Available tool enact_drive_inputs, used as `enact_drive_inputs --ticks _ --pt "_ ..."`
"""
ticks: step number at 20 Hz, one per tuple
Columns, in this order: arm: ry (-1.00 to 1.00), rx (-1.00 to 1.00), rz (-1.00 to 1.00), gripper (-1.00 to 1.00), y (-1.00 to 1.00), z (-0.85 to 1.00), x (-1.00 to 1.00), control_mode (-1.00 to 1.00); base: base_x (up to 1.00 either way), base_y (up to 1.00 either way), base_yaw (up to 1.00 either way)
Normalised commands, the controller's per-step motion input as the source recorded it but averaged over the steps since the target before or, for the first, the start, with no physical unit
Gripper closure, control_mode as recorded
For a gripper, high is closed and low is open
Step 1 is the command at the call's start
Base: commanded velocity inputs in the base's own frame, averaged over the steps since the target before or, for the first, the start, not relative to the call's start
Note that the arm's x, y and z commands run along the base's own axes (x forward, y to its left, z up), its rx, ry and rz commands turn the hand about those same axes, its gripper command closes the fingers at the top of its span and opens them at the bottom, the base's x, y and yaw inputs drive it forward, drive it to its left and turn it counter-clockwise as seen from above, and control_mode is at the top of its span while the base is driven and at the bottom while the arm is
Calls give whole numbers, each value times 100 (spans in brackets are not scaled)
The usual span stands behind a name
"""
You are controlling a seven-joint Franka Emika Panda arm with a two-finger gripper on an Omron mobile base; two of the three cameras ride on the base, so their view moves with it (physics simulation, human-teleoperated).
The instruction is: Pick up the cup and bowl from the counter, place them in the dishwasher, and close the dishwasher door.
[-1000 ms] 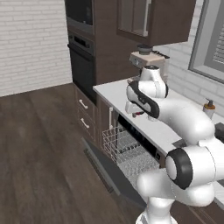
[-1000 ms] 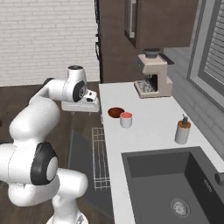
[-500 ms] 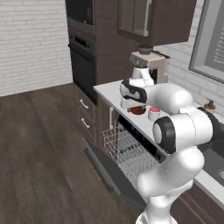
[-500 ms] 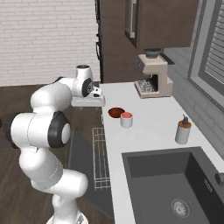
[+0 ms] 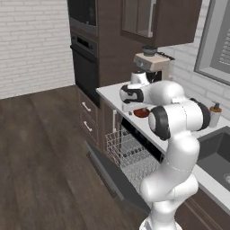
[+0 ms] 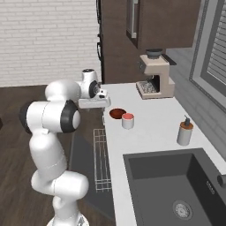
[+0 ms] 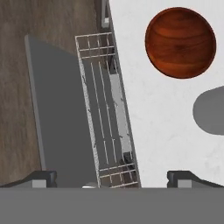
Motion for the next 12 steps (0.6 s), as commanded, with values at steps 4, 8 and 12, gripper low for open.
enact_drive_inputs --ticks 4,8,12 --pt "1 0 0 -100 -3 -23 47 -100 0 0 0" --pt "0 0 0 -100 -2 -21 39 -100 0 0 0" --pt "0 -2 0 -100 -1 -31 58 -100 0 0 0"
